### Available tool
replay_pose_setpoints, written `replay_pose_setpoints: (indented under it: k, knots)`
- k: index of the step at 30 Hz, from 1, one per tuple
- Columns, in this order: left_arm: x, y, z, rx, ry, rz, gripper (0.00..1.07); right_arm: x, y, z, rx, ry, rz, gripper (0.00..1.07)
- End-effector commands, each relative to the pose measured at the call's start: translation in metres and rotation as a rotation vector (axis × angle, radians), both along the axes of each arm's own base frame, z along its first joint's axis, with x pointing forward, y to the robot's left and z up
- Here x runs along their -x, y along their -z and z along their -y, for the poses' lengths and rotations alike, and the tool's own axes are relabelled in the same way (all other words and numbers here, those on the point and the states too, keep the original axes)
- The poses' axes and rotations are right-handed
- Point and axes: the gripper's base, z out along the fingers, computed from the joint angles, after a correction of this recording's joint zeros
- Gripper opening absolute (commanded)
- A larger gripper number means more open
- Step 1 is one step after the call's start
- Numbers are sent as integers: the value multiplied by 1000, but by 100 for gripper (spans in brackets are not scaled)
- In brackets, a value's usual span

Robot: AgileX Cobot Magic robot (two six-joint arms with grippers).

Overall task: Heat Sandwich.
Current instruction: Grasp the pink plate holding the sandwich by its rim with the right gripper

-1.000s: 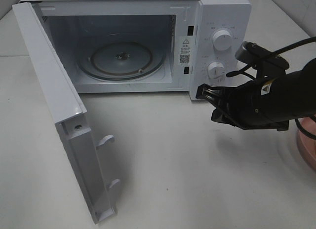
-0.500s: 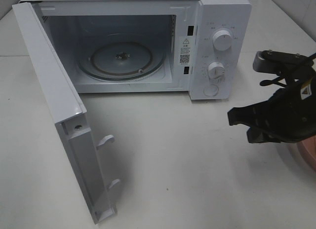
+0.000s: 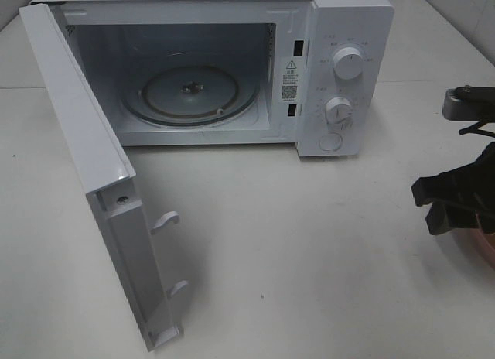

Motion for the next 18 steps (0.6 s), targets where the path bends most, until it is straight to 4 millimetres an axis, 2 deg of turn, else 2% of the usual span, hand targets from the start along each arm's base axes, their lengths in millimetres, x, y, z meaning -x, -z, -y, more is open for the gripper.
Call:
replay_pose_setpoints:
  k: [1, 3, 9, 18]
  knots:
    - [2, 0, 0, 5, -4, 21, 98, -4, -8, 6, 65, -44, 18, 84]
    - [2, 0, 0, 5, -4, 21, 98, -10, -16, 7, 86, -51, 49, 88]
    - [2, 0, 0, 5, -4, 21, 98, -17, -19, 9, 92, -37, 56, 87]
    - [2, 0, 0, 5, -4, 21, 98, -32, 4, 34, 127, 43, -28, 85]
